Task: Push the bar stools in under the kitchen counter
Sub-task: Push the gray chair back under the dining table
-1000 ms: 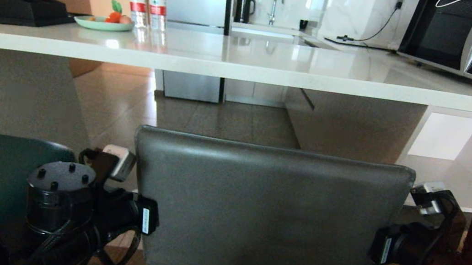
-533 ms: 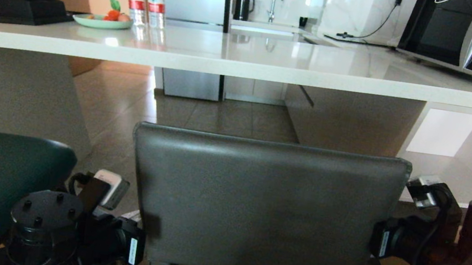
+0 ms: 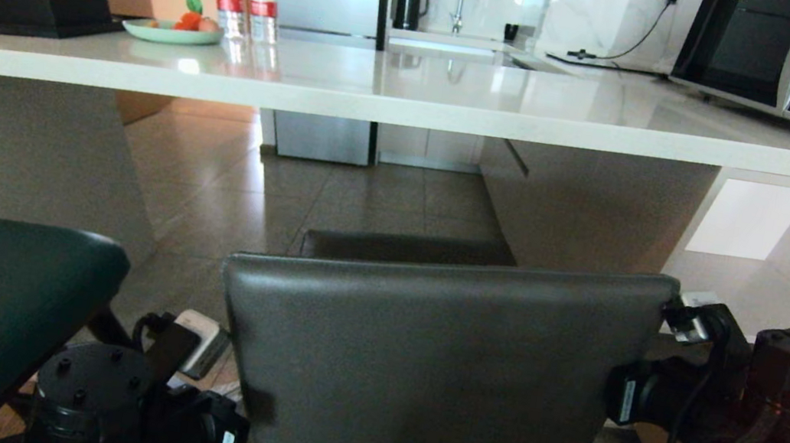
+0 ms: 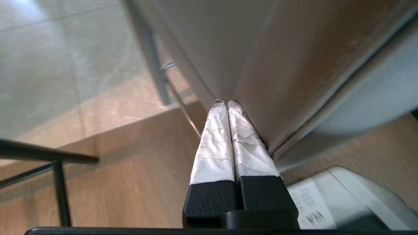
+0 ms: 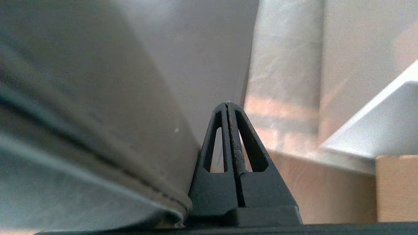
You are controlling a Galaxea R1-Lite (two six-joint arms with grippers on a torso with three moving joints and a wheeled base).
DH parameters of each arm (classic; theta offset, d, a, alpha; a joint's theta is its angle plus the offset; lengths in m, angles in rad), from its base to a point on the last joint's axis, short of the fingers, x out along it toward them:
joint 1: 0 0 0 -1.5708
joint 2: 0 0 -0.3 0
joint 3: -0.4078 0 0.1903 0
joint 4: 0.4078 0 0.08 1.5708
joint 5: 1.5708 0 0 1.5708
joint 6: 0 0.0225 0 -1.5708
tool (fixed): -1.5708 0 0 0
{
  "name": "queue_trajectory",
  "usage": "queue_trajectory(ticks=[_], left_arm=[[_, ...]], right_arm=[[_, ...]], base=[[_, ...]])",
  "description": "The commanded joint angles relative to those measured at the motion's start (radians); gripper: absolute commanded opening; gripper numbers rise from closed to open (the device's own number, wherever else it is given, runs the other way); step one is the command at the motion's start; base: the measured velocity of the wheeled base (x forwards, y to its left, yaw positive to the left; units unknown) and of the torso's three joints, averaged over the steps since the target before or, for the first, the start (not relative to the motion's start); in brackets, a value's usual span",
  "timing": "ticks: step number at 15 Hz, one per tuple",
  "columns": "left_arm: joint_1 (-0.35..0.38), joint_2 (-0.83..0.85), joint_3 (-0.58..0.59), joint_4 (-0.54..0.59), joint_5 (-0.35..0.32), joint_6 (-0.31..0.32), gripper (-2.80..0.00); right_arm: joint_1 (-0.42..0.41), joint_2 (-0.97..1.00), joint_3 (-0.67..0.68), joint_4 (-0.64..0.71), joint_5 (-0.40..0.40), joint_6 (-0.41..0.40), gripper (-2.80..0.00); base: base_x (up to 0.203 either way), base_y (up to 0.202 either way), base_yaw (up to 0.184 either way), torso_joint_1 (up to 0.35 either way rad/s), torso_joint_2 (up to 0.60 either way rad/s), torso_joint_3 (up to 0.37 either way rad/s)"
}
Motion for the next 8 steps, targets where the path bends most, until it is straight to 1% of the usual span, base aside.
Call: queue_trajectory(ticks=[1,3,5,8], left_arm=[[0.032,0.019,-0.033,-0.028,0.007,0.000,-2.80],[0.077,0.037,-0.088,-0.027,0.006,0.005,-2.80],[0.113,0.069,-0.149,-0.027,0.006,0.014,-2.80],[0.125,0.111,-0.203,-0.024,0.005,0.041,-2.80]], right_arm=[[-0.036,-0.004,0.047,-0.011,0.013,0.001,-2.80],[-0.058,0.011,0.091,-0.069,0.016,0.003,-2.80],[-0.063,0.042,0.125,-0.138,0.017,0.001,-2.80],[-0.100,0.098,0.112,-0.189,0.015,-0.002,-2.80]], base=[[0.000,0.000,0.000,0.000,0.00,0.000],[0.000,0.000,0.000,0.000,0.00,0.000],[0.000,0.000,0.000,0.000,0.00,0.000],[0.000,0.000,0.000,0.000,0.00,0.000]])
